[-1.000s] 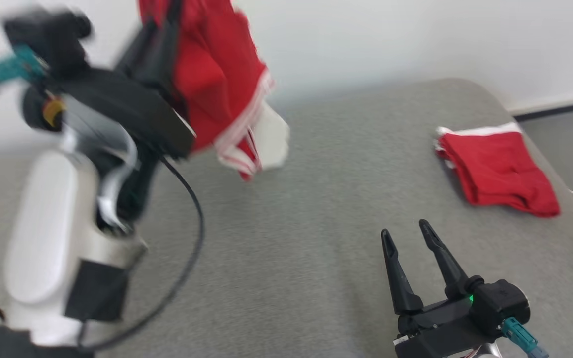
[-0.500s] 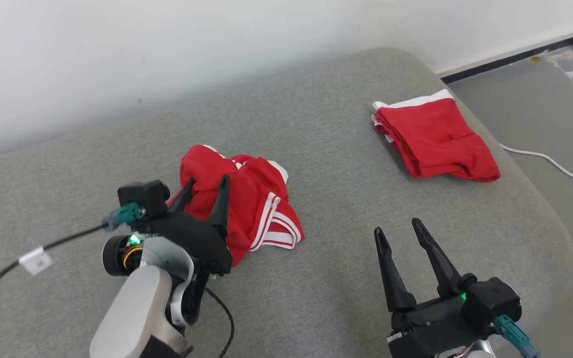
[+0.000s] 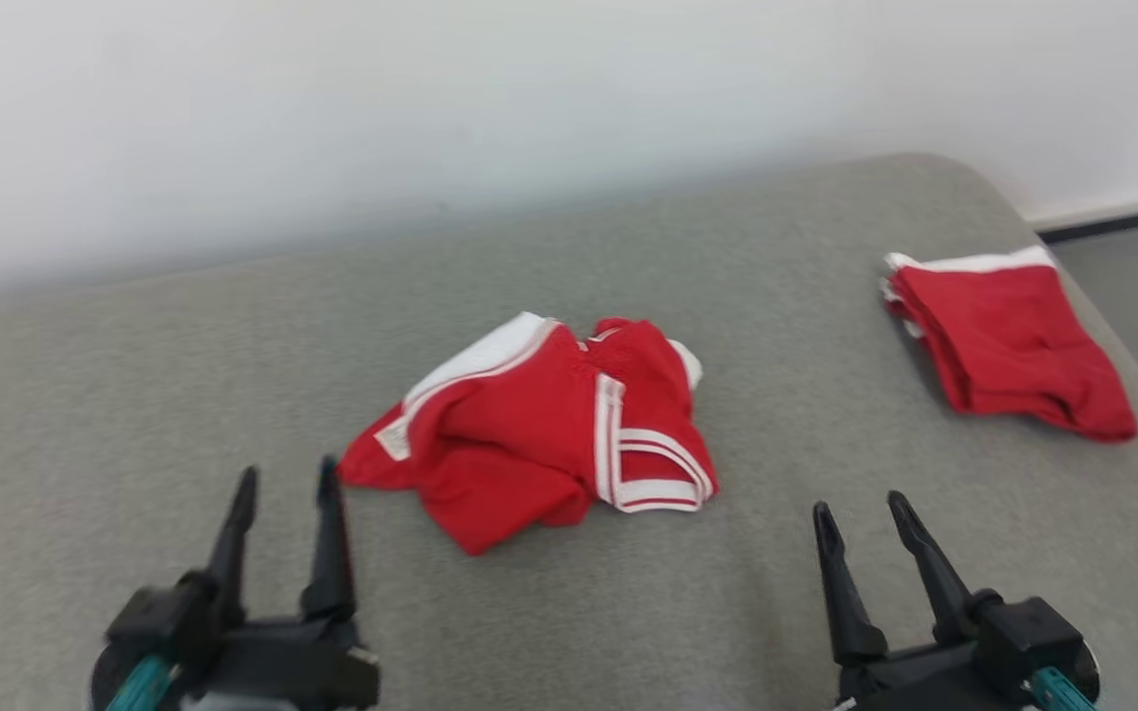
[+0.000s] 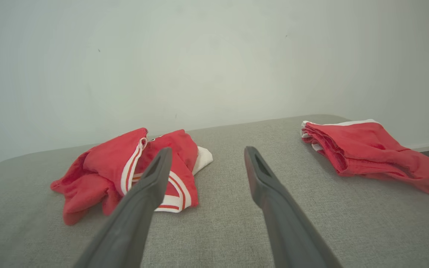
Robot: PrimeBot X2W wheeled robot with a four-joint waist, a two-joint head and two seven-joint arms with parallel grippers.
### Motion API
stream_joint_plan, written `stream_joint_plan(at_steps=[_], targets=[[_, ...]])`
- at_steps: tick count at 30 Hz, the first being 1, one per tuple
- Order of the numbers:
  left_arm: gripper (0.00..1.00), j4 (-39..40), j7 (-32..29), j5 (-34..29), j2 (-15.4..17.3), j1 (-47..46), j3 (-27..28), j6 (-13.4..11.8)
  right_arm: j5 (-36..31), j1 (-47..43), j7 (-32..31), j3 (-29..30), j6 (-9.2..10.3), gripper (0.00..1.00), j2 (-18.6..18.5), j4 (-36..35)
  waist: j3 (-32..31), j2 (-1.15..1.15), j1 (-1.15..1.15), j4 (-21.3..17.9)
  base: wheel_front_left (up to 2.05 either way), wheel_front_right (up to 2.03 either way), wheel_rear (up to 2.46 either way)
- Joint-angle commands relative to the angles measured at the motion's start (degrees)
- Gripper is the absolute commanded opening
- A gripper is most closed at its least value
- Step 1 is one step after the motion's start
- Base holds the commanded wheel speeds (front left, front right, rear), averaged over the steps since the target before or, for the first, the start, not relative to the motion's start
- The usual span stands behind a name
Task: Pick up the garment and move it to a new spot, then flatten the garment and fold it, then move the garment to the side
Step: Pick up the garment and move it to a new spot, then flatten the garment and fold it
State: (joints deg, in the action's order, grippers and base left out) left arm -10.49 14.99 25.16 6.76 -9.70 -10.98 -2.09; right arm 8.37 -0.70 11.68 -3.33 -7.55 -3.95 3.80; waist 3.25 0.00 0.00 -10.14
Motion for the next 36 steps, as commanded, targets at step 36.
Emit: stream_joint_plan(at_steps=[36], targets=[[1.0,-0.02,-1.06,-11.58,-3.9,15.74,12.35,6.95,-1.12,-1.66,3.2,0.0,0.14,1.0,0.06,6.03,-4.27,0.0,0.0,3.7,0.0,0.0,0.0]])
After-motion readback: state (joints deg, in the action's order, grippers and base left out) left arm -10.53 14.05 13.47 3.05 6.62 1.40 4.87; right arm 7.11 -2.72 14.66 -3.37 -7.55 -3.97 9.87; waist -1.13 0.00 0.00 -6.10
